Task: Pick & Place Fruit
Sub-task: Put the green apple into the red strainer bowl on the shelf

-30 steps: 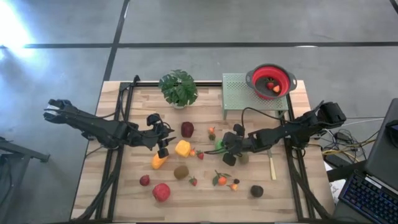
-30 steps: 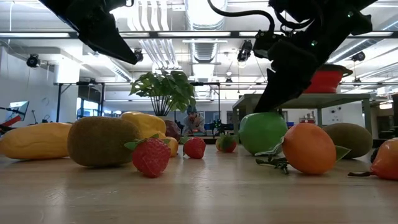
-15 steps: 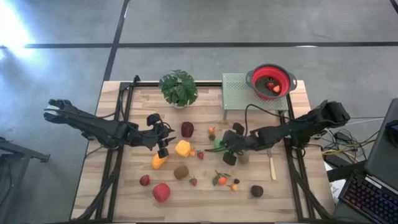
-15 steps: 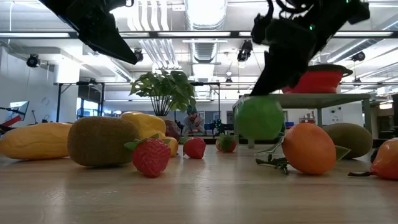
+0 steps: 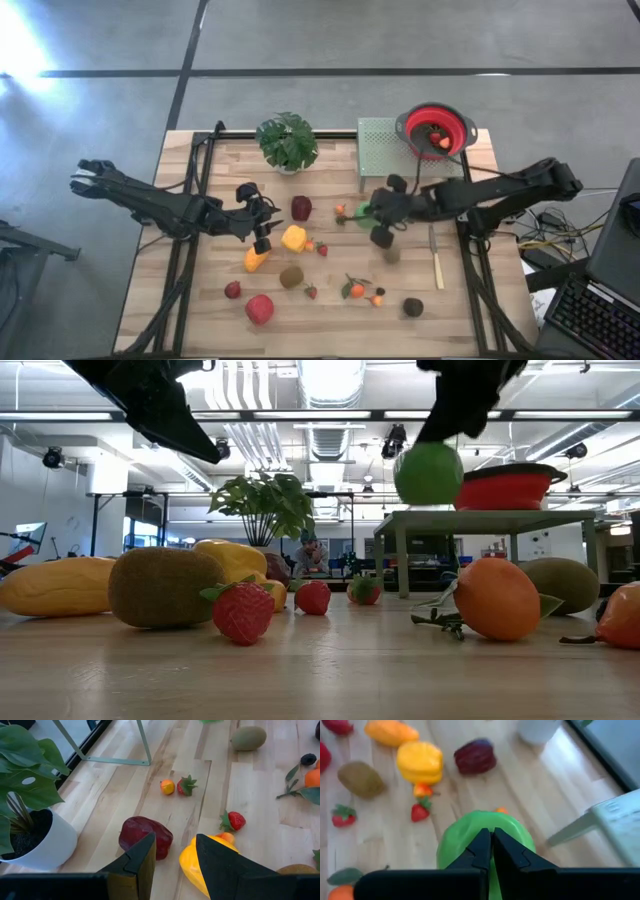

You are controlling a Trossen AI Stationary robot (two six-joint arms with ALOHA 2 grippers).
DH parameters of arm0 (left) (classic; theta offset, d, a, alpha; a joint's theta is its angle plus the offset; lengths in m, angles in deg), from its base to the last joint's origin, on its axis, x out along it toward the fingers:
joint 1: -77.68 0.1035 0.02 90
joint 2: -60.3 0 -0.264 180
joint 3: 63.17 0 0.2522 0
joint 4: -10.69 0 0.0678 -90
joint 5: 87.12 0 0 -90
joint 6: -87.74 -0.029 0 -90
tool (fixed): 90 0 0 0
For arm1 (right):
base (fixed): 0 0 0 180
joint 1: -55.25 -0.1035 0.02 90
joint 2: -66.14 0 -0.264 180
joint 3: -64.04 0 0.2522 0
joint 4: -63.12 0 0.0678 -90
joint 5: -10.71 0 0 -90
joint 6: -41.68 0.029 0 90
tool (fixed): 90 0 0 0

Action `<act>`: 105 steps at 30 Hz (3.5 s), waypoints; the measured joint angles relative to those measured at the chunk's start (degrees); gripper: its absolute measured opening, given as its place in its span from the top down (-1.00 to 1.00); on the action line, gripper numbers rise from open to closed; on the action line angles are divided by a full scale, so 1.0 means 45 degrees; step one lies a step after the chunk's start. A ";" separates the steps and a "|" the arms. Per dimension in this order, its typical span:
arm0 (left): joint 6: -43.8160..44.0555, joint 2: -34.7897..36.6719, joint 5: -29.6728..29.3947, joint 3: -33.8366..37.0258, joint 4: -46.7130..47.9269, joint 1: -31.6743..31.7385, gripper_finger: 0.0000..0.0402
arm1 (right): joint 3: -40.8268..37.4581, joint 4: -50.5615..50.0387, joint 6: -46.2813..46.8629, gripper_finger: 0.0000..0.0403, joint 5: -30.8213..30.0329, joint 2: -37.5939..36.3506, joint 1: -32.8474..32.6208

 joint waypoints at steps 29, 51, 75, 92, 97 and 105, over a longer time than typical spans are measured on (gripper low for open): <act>0.0000 -0.0002 0.0000 0.0000 -0.0015 0.0000 0.27 | 0.3596 -0.2820 -0.2913 0.96 -0.0039 -0.1231 0.7029; -0.0004 -0.0002 0.0000 0.0000 -0.0015 0.0000 0.27 | 0.3604 -0.3391 -0.2590 0.96 -0.0063 -0.1212 1.0922; -0.0001 0.0003 0.0000 0.0000 -0.0019 0.0003 0.27 | 0.2441 -0.4635 -0.1920 0.96 -0.1073 -0.0987 1.2625; -0.0004 0.0003 0.0000 0.0000 -0.0019 0.0001 0.27 | 0.1557 -0.4226 -0.2025 0.96 -0.1132 -0.0753 1.2852; -0.0005 -0.0002 0.0000 0.0000 -0.0019 0.0003 0.27 | 0.1538 -0.4204 -0.2027 0.96 -0.1132 -0.0755 1.2852; 0.0000 0.0003 0.0000 0.0000 -0.0019 0.0004 0.27 | 0.1538 -0.4199 -0.2027 0.96 -0.1030 -0.0753 1.2842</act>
